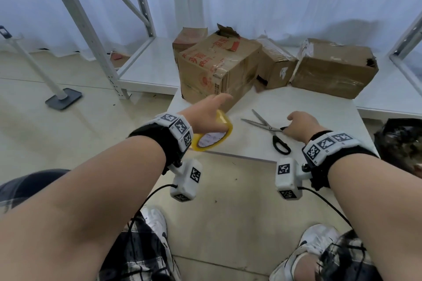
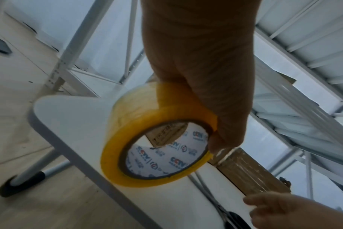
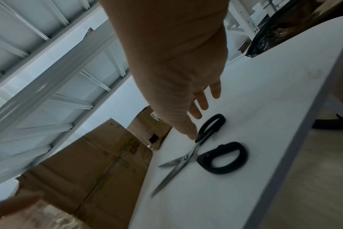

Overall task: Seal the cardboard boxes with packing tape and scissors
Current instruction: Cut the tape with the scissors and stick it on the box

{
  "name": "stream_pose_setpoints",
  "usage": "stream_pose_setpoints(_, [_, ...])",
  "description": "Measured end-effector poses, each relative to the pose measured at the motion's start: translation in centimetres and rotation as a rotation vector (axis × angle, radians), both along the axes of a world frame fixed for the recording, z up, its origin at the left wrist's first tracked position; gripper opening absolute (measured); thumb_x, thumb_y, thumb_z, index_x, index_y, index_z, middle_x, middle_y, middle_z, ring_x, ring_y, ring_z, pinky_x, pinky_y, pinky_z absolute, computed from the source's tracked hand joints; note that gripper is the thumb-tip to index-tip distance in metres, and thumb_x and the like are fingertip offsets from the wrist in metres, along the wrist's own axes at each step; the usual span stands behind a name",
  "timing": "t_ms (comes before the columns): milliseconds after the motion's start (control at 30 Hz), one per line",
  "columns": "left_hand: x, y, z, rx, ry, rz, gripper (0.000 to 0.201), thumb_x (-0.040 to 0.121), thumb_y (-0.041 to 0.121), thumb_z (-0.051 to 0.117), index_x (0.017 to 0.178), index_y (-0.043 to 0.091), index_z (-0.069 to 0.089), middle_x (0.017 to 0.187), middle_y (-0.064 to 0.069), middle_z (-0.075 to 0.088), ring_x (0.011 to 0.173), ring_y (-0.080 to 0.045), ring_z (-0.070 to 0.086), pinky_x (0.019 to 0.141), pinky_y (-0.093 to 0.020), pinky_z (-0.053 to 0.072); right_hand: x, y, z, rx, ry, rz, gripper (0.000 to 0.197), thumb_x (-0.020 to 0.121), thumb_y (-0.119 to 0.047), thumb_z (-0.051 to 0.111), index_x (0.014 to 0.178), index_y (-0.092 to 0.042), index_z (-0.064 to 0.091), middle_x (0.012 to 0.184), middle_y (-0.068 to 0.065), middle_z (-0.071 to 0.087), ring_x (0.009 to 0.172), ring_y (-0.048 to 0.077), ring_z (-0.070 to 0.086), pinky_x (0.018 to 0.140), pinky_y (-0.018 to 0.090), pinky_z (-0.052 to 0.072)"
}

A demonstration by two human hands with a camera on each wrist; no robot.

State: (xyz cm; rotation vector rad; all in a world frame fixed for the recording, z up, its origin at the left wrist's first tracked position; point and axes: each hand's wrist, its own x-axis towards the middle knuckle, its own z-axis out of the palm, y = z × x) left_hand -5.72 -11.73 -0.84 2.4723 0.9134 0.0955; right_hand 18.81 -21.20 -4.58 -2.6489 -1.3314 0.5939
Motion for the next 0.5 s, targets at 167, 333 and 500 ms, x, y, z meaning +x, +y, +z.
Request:
stream_pose_setpoints(167, [3.1, -1.8, -0.4, 0.155, 0.003, -0.152, 0.092, 0.079, 0.041, 0.074, 0.15, 0.023, 0.019, 0.133, -0.007, 0.035, 0.103, -0.021, 0.054, 0.09, -0.028, 0.046, -1.1, 1.7, 2.6, 0.277, 0.078, 0.115, 0.039, 0.093, -0.018, 0.055, 0.131, -0.008, 0.052, 0.132, 0.015, 0.053, 0.122, 0.029, 0.048, 0.097, 0.03, 0.037])
stream_pose_setpoints(333, [4.5, -1.5, -1.5, 0.417, 0.339, -0.448, 0.095, 0.076, 0.044, 0.075, 0.149, 0.021, 0.02, 0.129, -0.01, 0.034, 0.097, -0.026, 0.054, 0.086, -0.033, 0.046, -2.6, 3.3, 5.5, 0.385, 0.054, 0.331, 0.037, 0.093, -0.019, 0.056, 0.128, -0.009, 0.054, 0.124, 0.01, 0.058, 0.116, 0.024, 0.053, 0.09, 0.025, 0.035])
stream_pose_setpoints(500, [3.4, -1.0, -1.2, 0.354, 0.419, -0.476, 0.086, 0.082, 0.036, 0.073, 0.149, 0.024, 0.021, 0.134, -0.01, 0.03, 0.097, -0.023, 0.051, 0.087, -0.034, 0.046, -4.1, 4.9, 6.4, 0.463, 0.069, 0.442, 0.042, 0.092, -0.016, 0.057, 0.134, -0.01, 0.05, 0.128, 0.011, 0.054, 0.106, 0.017, 0.051, 0.096, 0.025, 0.036])
